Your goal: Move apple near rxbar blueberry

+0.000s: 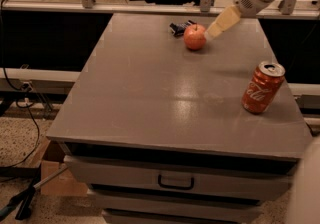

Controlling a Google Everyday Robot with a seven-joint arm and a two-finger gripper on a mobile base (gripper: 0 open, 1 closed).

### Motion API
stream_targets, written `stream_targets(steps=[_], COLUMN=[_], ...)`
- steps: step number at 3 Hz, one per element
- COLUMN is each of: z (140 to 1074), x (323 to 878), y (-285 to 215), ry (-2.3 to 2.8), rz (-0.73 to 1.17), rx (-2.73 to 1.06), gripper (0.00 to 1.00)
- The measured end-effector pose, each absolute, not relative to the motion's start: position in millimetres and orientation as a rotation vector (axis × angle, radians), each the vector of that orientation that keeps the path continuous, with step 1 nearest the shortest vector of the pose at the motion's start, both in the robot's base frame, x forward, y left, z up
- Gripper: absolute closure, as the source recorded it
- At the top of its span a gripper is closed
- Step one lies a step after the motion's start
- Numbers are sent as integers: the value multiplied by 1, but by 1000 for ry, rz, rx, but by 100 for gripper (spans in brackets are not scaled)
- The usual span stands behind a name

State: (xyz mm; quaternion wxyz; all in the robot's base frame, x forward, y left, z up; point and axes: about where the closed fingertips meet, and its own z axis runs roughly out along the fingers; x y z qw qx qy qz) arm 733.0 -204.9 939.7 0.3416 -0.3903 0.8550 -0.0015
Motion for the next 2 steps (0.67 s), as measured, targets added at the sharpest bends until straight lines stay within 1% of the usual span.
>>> stream_targets(steps=[1, 2], z=[1001, 1019], x=[693, 682], y=[-269, -280], ry=[2184, 2166], rz=[-166, -200], rx=[-901, -877], gripper=[0, 0])
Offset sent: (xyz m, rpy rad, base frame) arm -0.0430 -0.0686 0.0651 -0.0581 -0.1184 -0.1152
